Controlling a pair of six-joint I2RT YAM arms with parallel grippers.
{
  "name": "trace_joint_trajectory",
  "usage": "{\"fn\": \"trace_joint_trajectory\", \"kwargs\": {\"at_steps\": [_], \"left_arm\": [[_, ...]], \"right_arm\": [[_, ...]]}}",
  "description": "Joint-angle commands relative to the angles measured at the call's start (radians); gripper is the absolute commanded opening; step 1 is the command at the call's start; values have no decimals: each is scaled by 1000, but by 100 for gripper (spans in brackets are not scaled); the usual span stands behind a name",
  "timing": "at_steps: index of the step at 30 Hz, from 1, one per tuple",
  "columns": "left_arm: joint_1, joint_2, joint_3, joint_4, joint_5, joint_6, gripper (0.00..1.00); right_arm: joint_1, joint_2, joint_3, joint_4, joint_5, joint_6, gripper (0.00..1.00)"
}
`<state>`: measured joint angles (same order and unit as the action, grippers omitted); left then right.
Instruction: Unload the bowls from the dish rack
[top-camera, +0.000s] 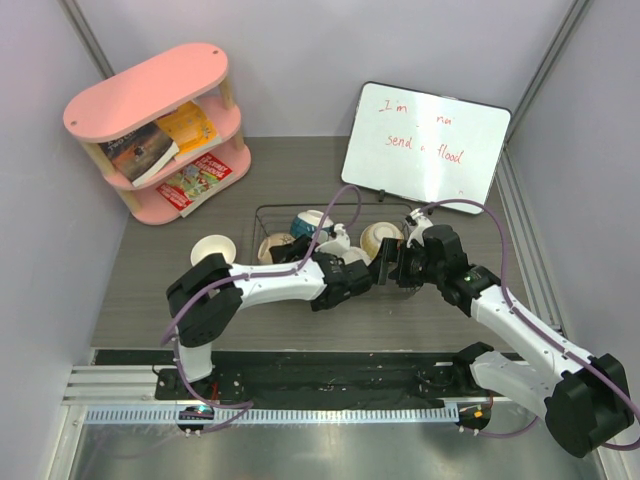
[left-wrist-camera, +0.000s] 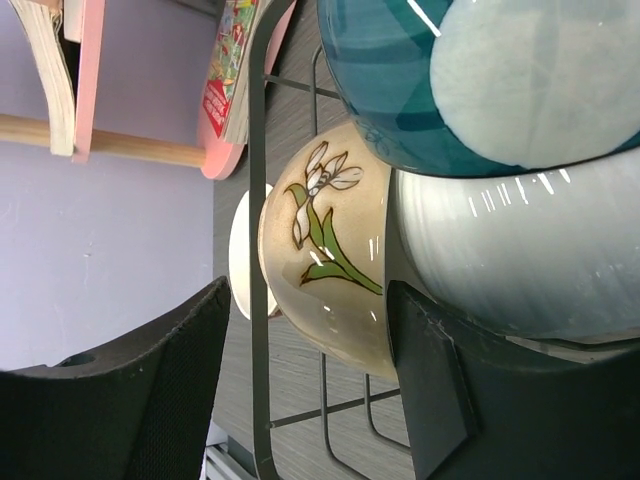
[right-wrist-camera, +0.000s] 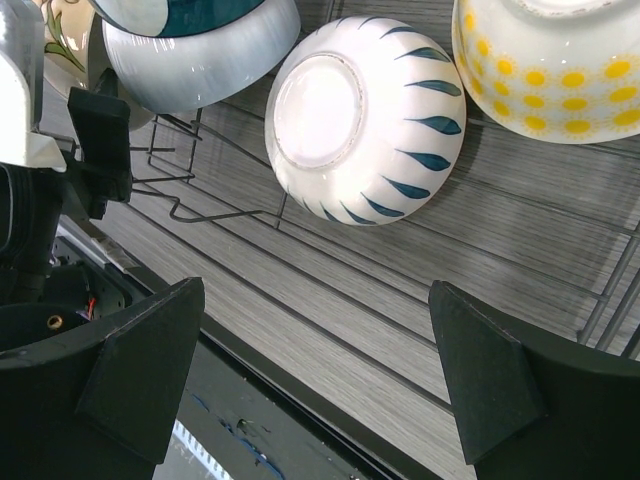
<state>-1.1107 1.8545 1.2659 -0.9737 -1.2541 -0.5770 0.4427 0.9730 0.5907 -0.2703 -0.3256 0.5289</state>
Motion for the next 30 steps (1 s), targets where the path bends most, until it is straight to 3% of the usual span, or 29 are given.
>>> {"fn": "trace_joint_trajectory", "kwargs": {"at_steps": [1, 6, 16, 22, 30], "left_arm": [[25, -12, 6, 16, -42, -38, 64], [64, 17, -8, 53, -21, -31, 61], [77, 38, -45, 78, -27, -20, 33], [77, 8, -25, 14, -74, -30, 17], [77, 15, 49, -68, -119, -37, 13]], "right_arm": [[-9, 29, -29, -72, 0, -9, 100], [-9, 38, -23, -73, -4, -9, 100], [-12, 47, -25, -72, 0, -12, 100], [-12, 62, -37, -55, -4, -6, 100], [-13, 62, -68, -29, -4, 6, 100]]}}
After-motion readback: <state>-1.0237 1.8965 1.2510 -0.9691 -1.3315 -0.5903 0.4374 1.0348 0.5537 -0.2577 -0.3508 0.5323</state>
